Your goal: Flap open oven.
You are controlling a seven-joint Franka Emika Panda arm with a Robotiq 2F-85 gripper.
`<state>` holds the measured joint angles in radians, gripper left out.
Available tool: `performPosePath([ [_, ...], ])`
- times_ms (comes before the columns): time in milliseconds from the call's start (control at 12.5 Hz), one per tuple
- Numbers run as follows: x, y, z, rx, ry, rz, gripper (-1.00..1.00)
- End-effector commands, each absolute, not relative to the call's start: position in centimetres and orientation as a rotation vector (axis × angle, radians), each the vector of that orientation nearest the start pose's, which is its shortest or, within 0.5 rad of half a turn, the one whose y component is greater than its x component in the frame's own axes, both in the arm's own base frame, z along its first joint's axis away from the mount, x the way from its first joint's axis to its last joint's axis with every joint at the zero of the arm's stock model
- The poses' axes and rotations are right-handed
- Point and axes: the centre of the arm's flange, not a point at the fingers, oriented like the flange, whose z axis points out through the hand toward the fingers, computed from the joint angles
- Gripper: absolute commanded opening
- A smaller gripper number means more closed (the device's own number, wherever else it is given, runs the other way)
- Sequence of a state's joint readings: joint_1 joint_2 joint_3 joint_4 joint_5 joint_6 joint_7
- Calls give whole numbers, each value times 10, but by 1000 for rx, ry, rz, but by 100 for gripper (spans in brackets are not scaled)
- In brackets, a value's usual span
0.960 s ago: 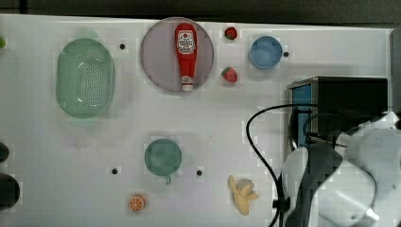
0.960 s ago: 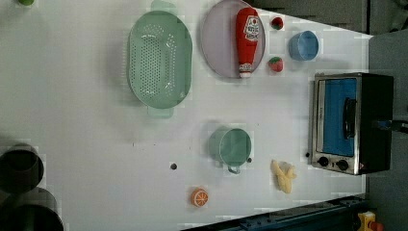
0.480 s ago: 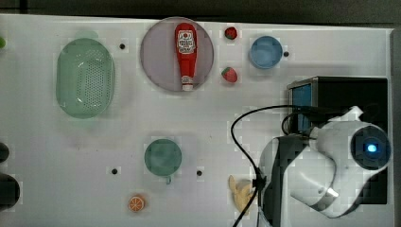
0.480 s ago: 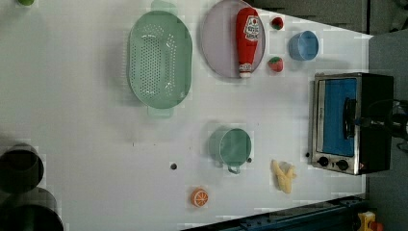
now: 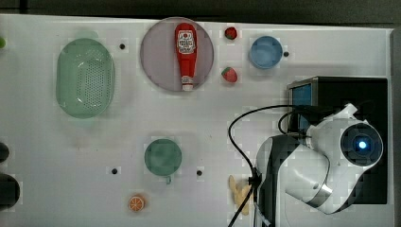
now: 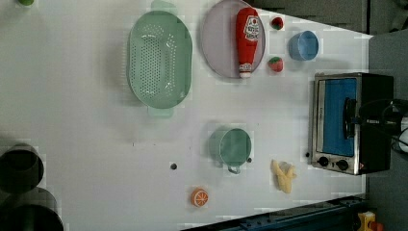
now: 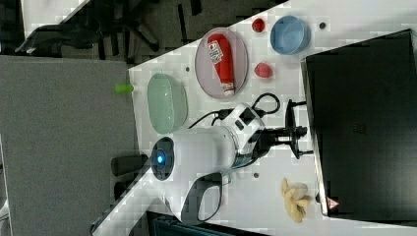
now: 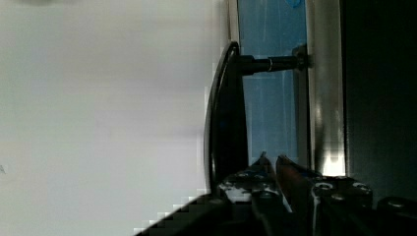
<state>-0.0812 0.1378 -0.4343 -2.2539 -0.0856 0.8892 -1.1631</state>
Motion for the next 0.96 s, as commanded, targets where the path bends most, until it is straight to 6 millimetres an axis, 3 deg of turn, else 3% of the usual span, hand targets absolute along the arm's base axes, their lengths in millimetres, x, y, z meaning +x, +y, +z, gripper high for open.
performPosePath([
  [80,485,-240,309,-3321,0,-8,-65],
  [560,495,-183,291,-3456,11,61,-65],
  [960,498,-125,256,-3533,-14,111,-65],
])
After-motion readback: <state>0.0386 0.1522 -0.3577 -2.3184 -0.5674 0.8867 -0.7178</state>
